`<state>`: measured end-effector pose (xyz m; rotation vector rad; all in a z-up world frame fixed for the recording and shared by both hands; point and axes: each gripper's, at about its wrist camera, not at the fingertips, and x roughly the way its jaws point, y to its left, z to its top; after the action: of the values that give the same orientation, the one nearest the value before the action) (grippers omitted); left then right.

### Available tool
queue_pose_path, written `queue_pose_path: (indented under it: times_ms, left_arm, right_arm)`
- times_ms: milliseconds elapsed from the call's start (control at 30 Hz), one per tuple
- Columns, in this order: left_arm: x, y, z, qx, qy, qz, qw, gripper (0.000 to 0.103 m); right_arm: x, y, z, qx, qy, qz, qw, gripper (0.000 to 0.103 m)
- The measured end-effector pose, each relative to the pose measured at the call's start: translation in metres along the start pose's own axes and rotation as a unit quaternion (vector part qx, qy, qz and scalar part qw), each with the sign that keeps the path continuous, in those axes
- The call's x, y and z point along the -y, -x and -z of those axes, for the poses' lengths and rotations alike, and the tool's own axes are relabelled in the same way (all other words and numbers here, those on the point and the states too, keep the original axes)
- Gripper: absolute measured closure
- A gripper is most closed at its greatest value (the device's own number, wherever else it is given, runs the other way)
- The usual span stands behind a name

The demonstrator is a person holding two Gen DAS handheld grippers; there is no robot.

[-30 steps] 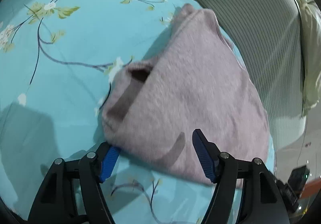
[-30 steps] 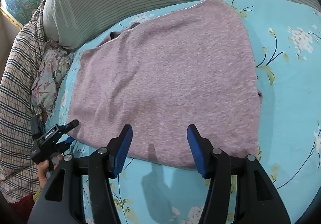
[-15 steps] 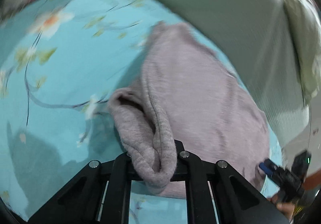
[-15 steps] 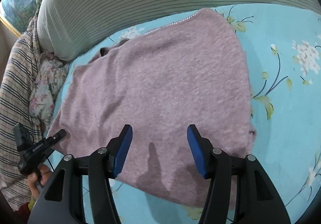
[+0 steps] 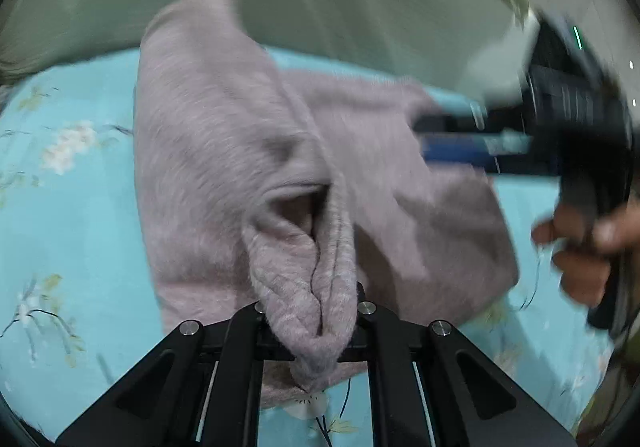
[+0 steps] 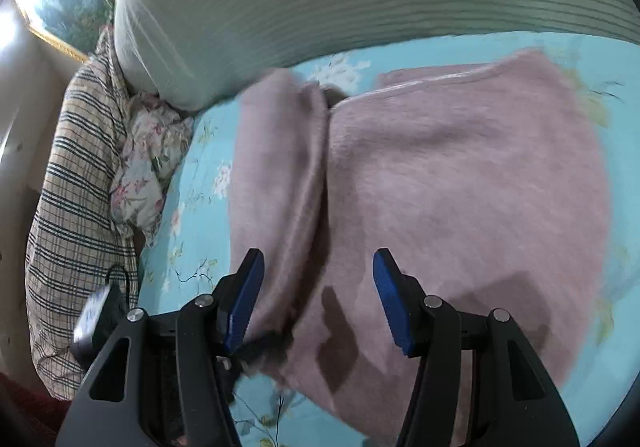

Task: Fold small clothes
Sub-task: 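Grasp the sweater side edge with the left gripper and lift it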

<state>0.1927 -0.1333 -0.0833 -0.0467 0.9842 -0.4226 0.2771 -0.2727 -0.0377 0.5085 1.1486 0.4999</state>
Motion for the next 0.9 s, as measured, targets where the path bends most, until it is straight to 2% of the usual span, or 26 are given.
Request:
queue_pose_path:
  times_ms: [133,233,300,333,367,400,467,567,633,700,767,833,900]
  left_arm:
    - [0.0,-0.005,0.002,-0.006,-0.003,-0.001,1.0,0.095]
    - [0.003,-0.007,-0.002,-0.006,-0.002,-0.002,1.0,0.095]
    - [0.005,-0.007,0.0,-0.007,-0.01,-0.008,0.9999,0.095]
    - [0.007,-0.007,0.0,-0.007,-0.015,-0.011,0.9998,0.095]
    - [0.009,-0.008,-0.001,-0.007,-0.019,-0.014,0.9997,0.095]
    - [0.011,-0.008,-0.002,-0.007,-0.021,-0.017,0.9996,0.095]
    - [0.013,-0.006,-0.003,-0.006,-0.025,-0.021,0.9995,0.095]
    - [0.029,0.004,-0.01,0.003,-0.033,-0.02,0.9993,0.095]
    - [0.038,0.017,-0.015,0.012,-0.04,-0.004,0.9991,0.095]
    - [0.049,0.028,-0.021,0.022,-0.046,0.022,0.9984,0.095]
    - [0.063,0.031,-0.026,0.029,-0.054,0.047,0.997,0.094]
    - [0.087,0.028,-0.031,0.028,-0.069,0.08,0.994,0.094]
    - [0.106,0.019,-0.032,0.023,-0.086,0.093,0.9918,0.094]
  right_arm:
    - [-0.011,-0.036,-0.02,-0.019,0.003,-0.017,1.0,0.045]
    - [-0.026,-0.054,-0.032,-0.018,0.007,-0.036,0.999,0.045]
    - [-0.036,-0.064,-0.039,-0.016,0.013,-0.028,0.999,0.047]
    - [-0.042,-0.072,-0.044,-0.018,0.018,-0.02,0.999,0.052]
    - [-0.047,-0.076,-0.047,-0.022,0.021,-0.013,0.999,0.071]
    - [-0.049,-0.076,-0.049,-0.021,0.025,-0.016,0.999,0.083]
    - [-0.058,-0.062,-0.048,0.001,0.036,-0.021,0.999,0.088]
    - [-0.059,-0.023,-0.045,0.042,0.038,-0.033,0.998,0.09]
    - [-0.051,0.008,-0.043,0.069,0.034,-0.04,0.996,0.09]
    - [-0.034,0.044,-0.034,0.099,0.026,-0.04,0.994,0.09]
    - [-0.014,0.069,-0.025,0.117,0.017,-0.014,0.993,0.09]
    - [0.008,0.082,-0.016,0.119,0.002,0.007,0.993,0.09]
    - [0.042,0.09,-0.005,0.118,-0.034,0.02,0.992,0.09]
